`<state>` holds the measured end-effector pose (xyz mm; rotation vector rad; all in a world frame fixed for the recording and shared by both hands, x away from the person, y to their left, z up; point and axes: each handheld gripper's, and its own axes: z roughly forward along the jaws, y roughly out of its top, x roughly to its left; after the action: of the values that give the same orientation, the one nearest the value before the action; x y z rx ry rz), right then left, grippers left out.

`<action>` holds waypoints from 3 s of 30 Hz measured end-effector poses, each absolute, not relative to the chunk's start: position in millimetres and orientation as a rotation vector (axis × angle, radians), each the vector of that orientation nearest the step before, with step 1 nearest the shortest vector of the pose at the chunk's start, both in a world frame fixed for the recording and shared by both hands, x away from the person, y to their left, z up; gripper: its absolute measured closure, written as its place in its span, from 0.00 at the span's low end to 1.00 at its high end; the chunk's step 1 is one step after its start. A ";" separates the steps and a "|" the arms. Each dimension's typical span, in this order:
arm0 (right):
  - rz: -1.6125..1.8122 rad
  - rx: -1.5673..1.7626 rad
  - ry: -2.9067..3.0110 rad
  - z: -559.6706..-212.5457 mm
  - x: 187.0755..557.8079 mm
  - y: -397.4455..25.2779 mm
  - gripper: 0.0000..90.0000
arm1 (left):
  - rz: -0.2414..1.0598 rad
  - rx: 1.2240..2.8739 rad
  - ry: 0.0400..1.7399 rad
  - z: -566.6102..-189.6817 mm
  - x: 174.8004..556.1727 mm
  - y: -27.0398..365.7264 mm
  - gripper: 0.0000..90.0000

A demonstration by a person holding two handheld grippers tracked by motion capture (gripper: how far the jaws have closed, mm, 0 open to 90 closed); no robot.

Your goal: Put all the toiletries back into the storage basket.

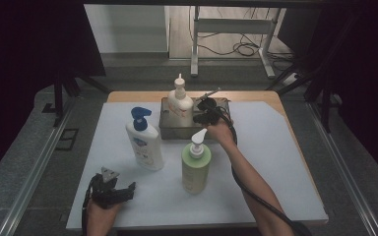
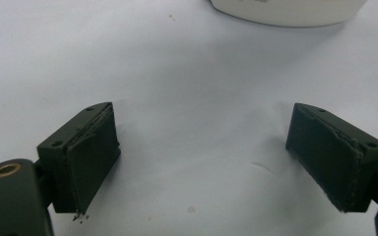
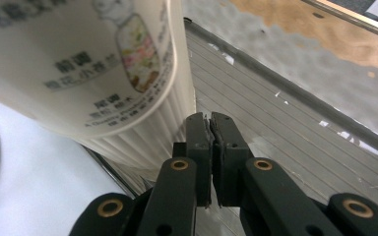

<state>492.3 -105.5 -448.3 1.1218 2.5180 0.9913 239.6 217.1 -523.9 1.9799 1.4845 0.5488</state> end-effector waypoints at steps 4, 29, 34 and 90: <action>0.985 1.122 2.521 -449.1 492.4 -105.0 0.96 | 0.549 1.979 1.485 -523.9 239.7 217.0 0.13; 0.949 1.100 2.551 -450.2 492.6 -92.2 0.95 | 0.548 1.979 1.485 -523.9 239.7 217.0 0.13; 0.947 1.092 2.557 -449.9 492.3 -86.9 0.95 | 0.548 1.979 1.485 -523.9 239.7 217.1 0.13; 1.036 0.988 2.599 -448.2 483.4 -48.7 0.95 | 0.547 1.980 1.486 -523.8 239.9 217.0 0.13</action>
<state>483.4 -48.7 -448.2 0.9885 2.5989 1.0360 239.9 217.0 -523.8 1.9803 1.4857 0.5471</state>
